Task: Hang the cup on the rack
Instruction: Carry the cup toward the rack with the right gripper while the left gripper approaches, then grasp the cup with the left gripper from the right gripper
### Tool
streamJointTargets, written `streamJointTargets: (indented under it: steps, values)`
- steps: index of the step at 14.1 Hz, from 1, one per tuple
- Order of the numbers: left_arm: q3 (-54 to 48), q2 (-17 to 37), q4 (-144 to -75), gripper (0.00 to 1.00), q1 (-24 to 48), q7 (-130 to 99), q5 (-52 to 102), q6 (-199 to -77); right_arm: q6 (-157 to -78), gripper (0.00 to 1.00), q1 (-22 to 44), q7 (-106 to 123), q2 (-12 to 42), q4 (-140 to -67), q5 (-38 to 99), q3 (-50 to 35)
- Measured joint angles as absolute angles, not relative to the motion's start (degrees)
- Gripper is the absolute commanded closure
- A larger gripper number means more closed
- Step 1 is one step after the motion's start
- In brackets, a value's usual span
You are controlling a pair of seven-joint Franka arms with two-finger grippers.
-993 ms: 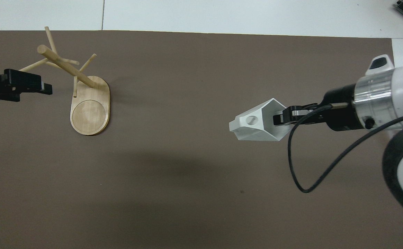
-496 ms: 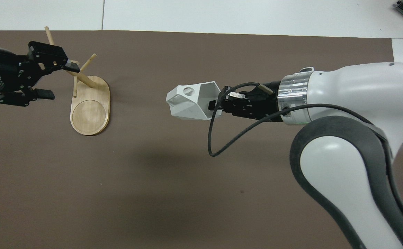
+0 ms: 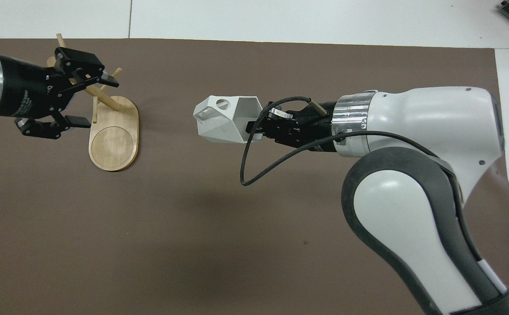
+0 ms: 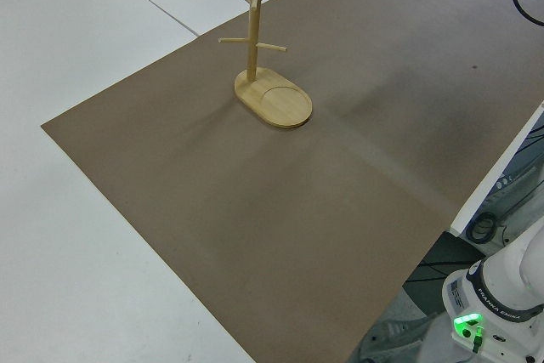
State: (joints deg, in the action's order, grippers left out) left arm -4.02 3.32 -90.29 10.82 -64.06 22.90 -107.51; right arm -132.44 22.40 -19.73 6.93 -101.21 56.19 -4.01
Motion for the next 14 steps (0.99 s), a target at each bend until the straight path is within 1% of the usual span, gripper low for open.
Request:
streamJointTargets:
  steps: [3,7,14]
  values:
    - [-4.1,5.3,-90.4,0.0,11.9,-74.1,25.7,-107.7,-132.4,1.0,23.8,-19.7,7.6,-101.2,55.4,-4.0]
    - [-4.1,8.5,-90.4,0.0,11.9,-80.2,28.4,-108.9,-132.4,1.0,24.9,-19.7,9.1,-100.1,51.9,-4.0]
    - [-4.1,8.9,-90.9,0.0,11.9,-89.9,29.3,-108.2,-132.4,1.0,25.7,-19.6,10.4,-98.5,50.6,-4.0]
